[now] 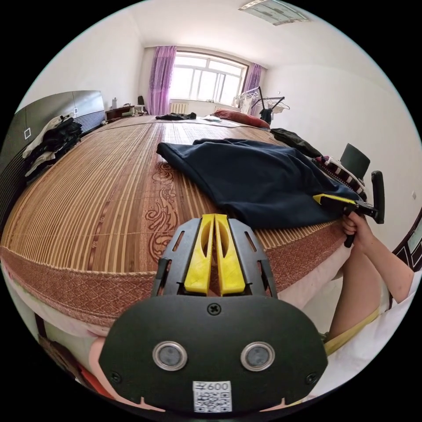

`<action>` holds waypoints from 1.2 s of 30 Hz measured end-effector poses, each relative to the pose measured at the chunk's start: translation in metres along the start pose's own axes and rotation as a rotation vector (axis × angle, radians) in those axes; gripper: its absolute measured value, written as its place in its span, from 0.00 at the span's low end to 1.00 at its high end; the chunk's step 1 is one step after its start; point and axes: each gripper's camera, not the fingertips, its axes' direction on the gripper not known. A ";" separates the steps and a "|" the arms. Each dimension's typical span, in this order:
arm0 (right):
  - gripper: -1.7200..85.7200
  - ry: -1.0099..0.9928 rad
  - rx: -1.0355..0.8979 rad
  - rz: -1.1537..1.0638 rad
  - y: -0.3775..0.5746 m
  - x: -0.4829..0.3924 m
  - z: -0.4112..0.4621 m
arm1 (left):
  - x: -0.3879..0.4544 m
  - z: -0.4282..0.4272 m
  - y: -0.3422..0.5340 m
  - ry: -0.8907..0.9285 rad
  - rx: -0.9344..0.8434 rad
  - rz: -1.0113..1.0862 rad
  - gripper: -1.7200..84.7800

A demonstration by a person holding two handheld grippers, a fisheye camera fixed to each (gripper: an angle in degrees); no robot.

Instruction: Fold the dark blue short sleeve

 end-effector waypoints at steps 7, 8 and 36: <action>0.01 -0.049 0.006 0.034 0.004 0.013 -0.006 | 0.032 -0.009 0.005 -0.080 0.002 0.064 0.02; 0.01 -0.048 0.005 0.040 0.004 0.014 -0.007 | 0.038 -0.010 0.005 -0.101 0.002 0.075 0.02; 0.01 0.053 0.218 0.609 0.053 -0.152 -0.093 | 0.243 -0.092 0.052 -0.357 0.108 -0.017 0.02</action>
